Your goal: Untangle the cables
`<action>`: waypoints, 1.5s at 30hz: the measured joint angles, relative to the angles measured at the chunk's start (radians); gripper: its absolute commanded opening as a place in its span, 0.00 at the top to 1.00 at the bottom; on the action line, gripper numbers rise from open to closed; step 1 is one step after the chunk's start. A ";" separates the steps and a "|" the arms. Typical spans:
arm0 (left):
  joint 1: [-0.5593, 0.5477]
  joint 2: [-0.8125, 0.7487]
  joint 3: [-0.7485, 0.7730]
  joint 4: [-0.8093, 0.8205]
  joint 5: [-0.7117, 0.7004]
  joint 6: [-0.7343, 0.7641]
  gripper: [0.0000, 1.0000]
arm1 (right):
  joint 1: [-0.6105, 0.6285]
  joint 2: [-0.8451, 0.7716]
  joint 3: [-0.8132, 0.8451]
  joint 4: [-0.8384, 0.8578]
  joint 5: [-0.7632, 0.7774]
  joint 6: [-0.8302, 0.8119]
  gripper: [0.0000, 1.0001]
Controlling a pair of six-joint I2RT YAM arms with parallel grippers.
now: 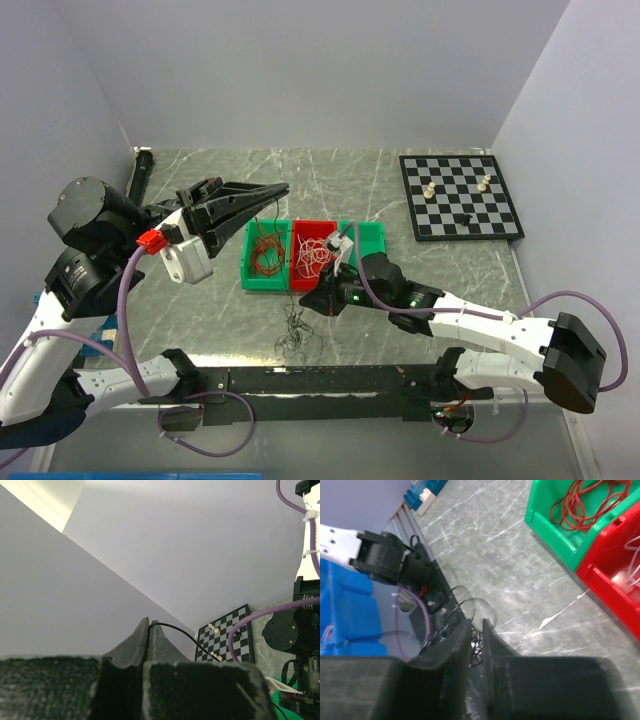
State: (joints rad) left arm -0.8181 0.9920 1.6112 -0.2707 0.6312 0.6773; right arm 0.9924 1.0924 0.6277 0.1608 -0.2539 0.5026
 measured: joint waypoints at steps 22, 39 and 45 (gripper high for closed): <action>-0.001 0.000 -0.021 0.016 0.000 0.011 0.99 | -0.009 0.122 0.086 -0.001 -0.029 0.032 0.55; -0.001 -0.023 -0.074 0.019 0.000 0.045 0.99 | -0.009 0.097 0.132 -0.142 0.016 0.005 0.57; -0.001 -0.028 -0.080 0.021 0.000 0.045 0.99 | -0.009 0.066 0.129 -0.200 0.056 -0.022 0.48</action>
State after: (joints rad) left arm -0.8192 0.9638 1.5307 -0.2501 0.6308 0.7223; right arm 0.9836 1.1580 0.7570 -0.0387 -0.1974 0.4808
